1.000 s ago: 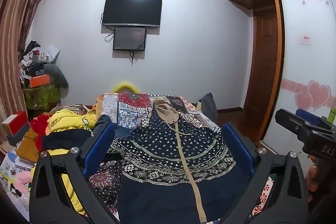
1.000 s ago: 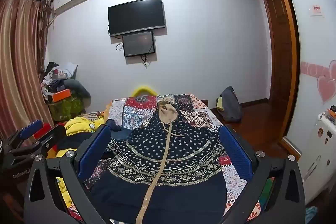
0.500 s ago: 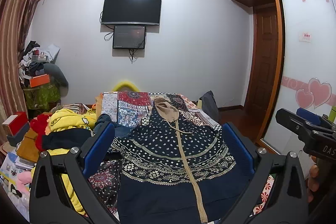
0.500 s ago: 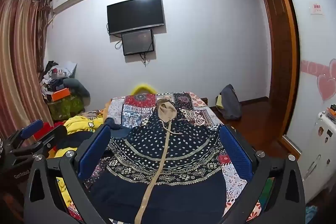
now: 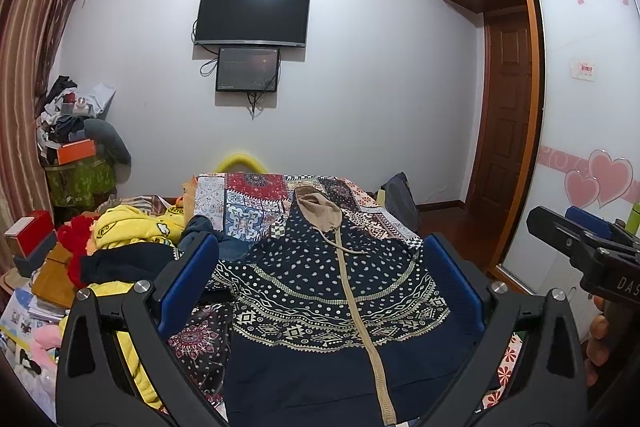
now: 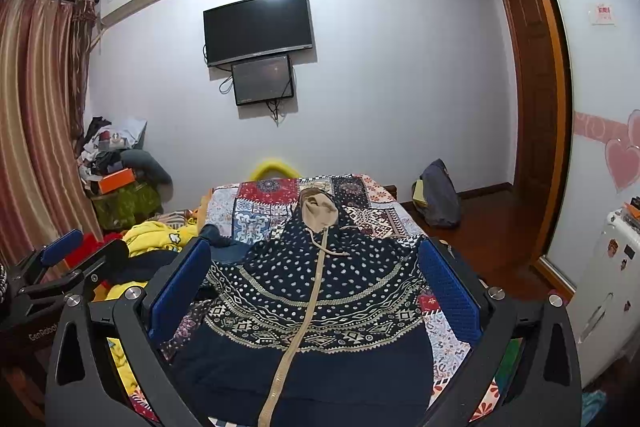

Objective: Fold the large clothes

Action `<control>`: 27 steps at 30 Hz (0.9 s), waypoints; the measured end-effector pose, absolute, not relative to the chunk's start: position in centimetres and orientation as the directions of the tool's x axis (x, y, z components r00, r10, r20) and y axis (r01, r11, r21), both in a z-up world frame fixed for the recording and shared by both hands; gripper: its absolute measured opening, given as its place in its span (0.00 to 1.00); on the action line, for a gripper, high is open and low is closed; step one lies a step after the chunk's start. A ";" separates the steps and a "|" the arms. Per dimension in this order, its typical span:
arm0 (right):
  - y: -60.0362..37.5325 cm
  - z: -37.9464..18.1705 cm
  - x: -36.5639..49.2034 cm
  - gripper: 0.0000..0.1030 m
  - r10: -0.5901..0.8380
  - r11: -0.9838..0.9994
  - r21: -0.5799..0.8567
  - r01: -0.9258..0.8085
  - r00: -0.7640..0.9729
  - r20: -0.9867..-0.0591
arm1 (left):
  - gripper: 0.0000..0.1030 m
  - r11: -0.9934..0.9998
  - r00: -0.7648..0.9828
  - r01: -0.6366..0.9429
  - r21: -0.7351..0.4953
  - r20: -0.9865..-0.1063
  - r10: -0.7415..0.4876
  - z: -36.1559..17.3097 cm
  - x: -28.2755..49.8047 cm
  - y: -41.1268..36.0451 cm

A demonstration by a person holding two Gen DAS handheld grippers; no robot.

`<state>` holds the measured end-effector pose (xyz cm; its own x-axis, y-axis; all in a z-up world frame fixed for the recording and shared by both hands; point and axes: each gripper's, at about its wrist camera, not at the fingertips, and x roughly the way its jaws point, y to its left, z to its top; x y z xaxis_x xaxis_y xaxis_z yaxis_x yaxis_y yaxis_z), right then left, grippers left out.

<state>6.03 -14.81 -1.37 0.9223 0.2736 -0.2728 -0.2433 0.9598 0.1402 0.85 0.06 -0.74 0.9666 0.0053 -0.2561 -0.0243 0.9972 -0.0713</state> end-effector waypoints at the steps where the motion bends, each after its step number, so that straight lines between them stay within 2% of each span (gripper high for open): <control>1: -14.8 -1.4 6.0 1.00 0.273 0.960 0.139 -0.243 0.922 -0.273 | 1.00 0.997 0.967 -0.025 -0.070 -0.256 0.006 -0.7 0.8 0.0; 27: -14.5 -1.6 6.2 1.00 0.276 0.959 0.136 -0.247 0.922 -0.273 | 1.00 0.996 0.965 -0.029 -0.080 -0.264 0.007 -0.8 1.2 0.6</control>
